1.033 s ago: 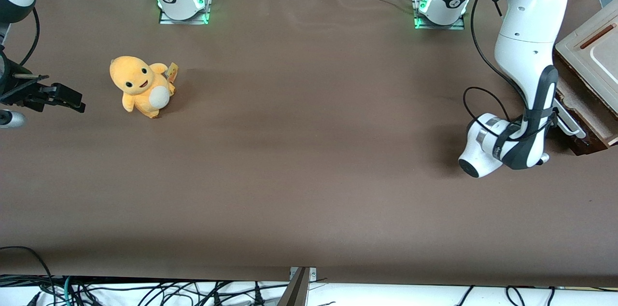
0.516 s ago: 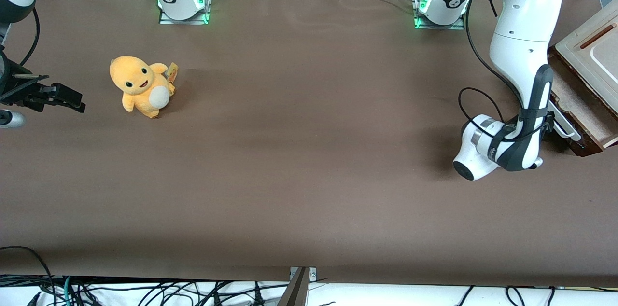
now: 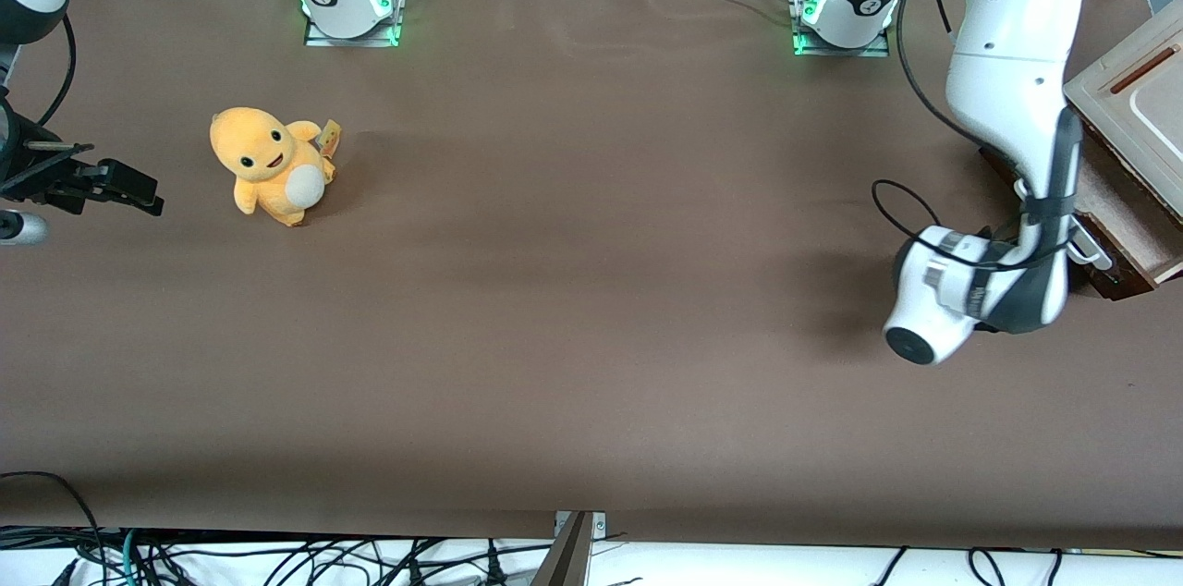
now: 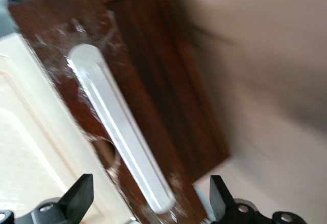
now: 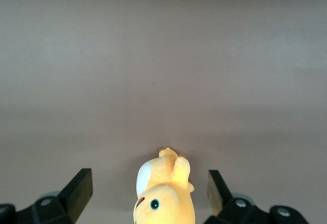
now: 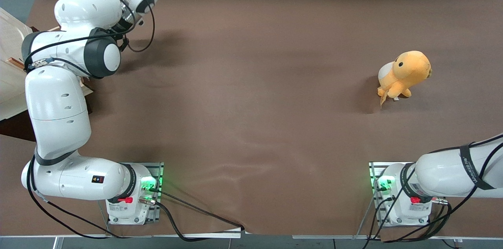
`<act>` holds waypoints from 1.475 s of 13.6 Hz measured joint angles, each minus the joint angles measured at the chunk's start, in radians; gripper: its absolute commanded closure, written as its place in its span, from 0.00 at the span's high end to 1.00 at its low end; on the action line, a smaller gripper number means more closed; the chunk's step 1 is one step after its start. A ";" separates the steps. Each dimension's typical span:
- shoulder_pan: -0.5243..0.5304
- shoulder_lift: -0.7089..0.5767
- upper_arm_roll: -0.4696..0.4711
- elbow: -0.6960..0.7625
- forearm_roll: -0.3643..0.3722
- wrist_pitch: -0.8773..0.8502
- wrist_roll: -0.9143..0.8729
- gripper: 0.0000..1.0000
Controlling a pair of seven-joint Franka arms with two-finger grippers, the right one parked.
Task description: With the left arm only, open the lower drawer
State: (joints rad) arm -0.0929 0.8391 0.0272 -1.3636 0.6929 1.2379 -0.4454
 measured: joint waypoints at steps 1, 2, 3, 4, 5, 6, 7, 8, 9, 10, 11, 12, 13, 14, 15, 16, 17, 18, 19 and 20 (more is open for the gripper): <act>0.008 -0.017 0.003 0.039 -0.084 -0.001 0.021 1.00; 0.023 -0.039 0.006 0.075 -0.172 -0.002 0.041 1.00; 0.046 -0.067 0.007 0.108 -0.270 -0.002 0.053 1.00; 0.074 -0.100 0.008 0.136 -0.376 -0.002 0.065 1.00; 0.108 -0.135 0.008 0.157 -0.485 0.001 0.081 1.00; 0.145 -0.167 0.008 0.169 -0.587 0.015 0.100 1.00; 0.177 -0.192 0.007 0.179 -0.669 0.038 0.127 1.00; 0.200 -0.211 0.006 0.185 -0.727 0.051 0.167 1.00; 0.216 -0.224 0.005 0.193 -0.769 0.064 0.221 1.00; 0.226 -0.238 0.005 0.203 -0.797 0.086 0.279 1.00; 0.234 -0.256 0.003 0.208 -0.814 0.121 0.334 1.00; 0.240 -0.283 -0.001 0.203 -0.821 0.156 0.391 1.00; 0.241 -0.322 -0.003 0.179 -0.822 0.201 0.441 1.00; 0.238 -0.377 -0.007 0.126 -0.822 0.272 0.489 1.00; 0.226 -0.444 -0.010 0.054 -0.822 0.345 0.532 1.00; 0.200 -0.516 -0.009 -0.022 -0.808 0.406 0.567 1.00; 0.162 -0.583 -0.007 -0.086 -0.768 0.439 0.583 1.00; 0.115 -0.644 -0.006 -0.138 -0.721 0.453 0.586 1.00; 0.073 -0.698 -0.006 -0.179 -0.690 0.453 0.586 1.00; 0.043 -0.745 -0.006 -0.214 -0.678 0.441 0.585 1.00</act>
State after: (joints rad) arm -0.0497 0.0936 0.0210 -1.5780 0.0152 1.6789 0.1401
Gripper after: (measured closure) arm 0.000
